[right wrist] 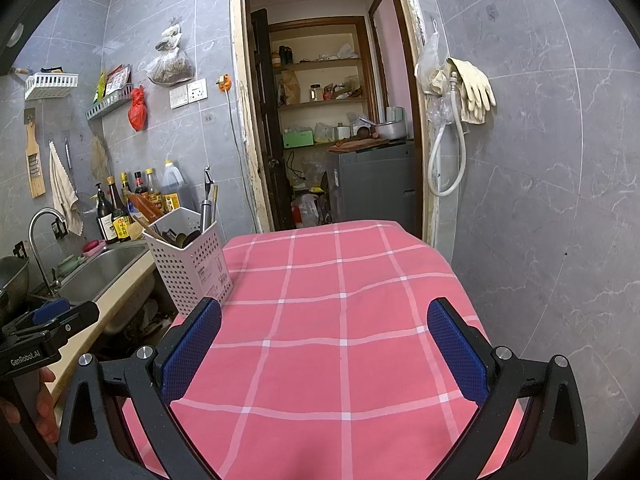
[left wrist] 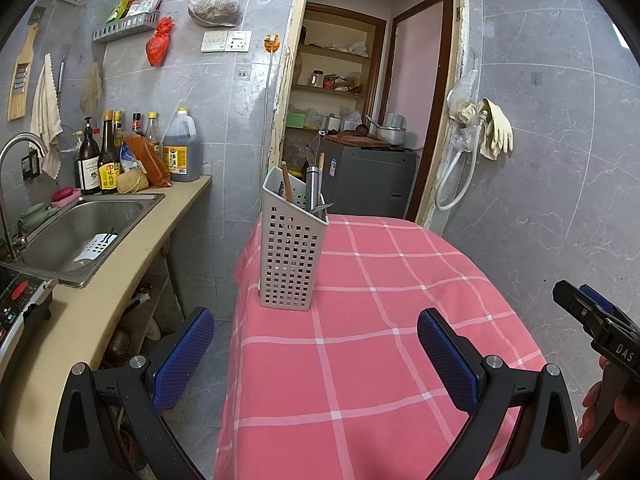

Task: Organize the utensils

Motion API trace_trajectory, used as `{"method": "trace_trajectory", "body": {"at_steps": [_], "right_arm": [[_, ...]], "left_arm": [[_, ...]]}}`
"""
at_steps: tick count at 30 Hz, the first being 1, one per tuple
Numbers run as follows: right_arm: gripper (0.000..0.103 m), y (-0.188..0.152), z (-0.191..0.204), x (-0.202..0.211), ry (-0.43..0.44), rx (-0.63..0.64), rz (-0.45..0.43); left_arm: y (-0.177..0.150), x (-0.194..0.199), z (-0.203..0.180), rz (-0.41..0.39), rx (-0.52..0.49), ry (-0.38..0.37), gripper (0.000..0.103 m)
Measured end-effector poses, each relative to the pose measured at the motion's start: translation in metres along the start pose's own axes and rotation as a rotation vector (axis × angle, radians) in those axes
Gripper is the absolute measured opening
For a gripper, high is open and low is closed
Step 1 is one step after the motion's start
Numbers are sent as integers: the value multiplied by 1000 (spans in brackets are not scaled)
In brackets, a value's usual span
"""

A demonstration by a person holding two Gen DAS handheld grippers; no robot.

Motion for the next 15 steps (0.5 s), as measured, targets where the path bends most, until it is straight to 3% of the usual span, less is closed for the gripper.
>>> {"method": "trace_trajectory", "body": {"at_steps": [15], "right_arm": [[101, 0, 0, 0, -1, -2, 2]], "left_arm": [[2, -2, -1, 2, -5, 6, 102]]}}
Point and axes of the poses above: each gripper's, at about its wrist camera, not at the fingertips, and x roughly against the way its jaws point, z to its left, y to its top, the point moved 6 cm from there along -x, roughly the way its jaws point, and after that the axes turned 8 degrees about -x, right-handed, at the moved point
